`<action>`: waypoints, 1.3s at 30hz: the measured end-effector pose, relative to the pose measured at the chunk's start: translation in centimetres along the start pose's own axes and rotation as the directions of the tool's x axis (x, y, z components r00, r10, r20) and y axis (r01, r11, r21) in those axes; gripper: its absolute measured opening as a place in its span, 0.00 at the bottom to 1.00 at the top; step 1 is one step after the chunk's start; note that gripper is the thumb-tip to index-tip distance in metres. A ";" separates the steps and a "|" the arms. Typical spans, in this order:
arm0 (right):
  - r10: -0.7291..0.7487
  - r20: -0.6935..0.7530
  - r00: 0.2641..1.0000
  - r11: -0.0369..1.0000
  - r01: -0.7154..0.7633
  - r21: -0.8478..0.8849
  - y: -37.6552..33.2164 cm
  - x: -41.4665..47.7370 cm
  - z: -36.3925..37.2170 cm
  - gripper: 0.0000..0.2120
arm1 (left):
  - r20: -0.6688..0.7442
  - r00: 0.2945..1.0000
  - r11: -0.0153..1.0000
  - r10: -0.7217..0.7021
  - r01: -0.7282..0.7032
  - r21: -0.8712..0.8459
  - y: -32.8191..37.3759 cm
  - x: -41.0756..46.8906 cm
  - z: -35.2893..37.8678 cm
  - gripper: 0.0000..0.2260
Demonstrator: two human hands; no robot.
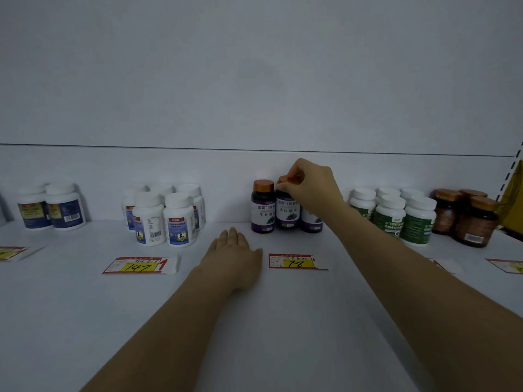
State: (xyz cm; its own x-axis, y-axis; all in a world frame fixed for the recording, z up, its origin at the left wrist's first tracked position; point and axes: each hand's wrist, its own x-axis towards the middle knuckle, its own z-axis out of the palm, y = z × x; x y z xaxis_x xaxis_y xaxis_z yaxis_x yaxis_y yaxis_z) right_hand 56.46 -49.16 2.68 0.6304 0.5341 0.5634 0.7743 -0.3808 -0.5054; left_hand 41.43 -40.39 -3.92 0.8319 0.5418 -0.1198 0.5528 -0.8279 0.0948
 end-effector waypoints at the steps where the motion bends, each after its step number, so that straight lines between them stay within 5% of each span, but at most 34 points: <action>1: -0.007 -0.014 1.000 1.000 0.006 -0.019 0.4 -0.2 0.5 0.15 | 0.013 1.000 1.000 -0.003 0.003 -0.007 0.0 0.0 0.1 0.29; 13: -0.234 -0.095 0.968 0.957 0.212 -0.196 1.6 -0.7 1.8 0.14 | 0.036 0.999 1.000 -0.008 0.009 -0.015 -0.1 0.0 0.2 0.29; 17: -0.149 -0.110 0.983 0.977 0.129 -0.169 1.1 -0.3 -0.6 0.11 | 0.033 0.999 1.000 -0.001 0.001 -0.005 0.0 -0.3 0.2 0.29; 23: 0.003 0.074 0.997 0.910 0.028 -0.413 2.8 -0.7 -1.3 0.13 | 0.022 1.000 1.000 -0.010 0.010 -0.004 0.1 -0.5 0.3 0.29; 34: 0.046 -0.092 0.995 0.989 -0.058 -0.134 1.9 -0.5 -2.5 0.10 | -0.010 1.000 0.999 -0.012 0.011 -0.047 0.0 -0.7 0.2 0.28; 37: -0.041 -0.135 0.990 0.997 0.033 -0.063 0.2 -0.9 -4.6 0.10 | -0.210 0.977 0.988 0.022 -0.054 -0.145 0.7 -1.4 -0.8 0.22; 39: -0.069 -0.126 0.990 0.997 0.073 0.032 -1.0 -1.6 -6.0 0.08 | -0.374 0.926 0.915 0.055 -0.197 -0.354 1.7 -2.1 -1.8 0.17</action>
State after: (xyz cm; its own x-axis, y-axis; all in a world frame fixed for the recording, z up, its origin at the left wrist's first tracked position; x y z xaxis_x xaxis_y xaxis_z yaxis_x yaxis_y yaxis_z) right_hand 55.04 -54.13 6.22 0.5776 0.4595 0.6747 0.8163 -0.3160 -0.4835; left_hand 40.75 -42.68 -1.74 0.8185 0.5106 0.2634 0.3589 -0.8124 0.4596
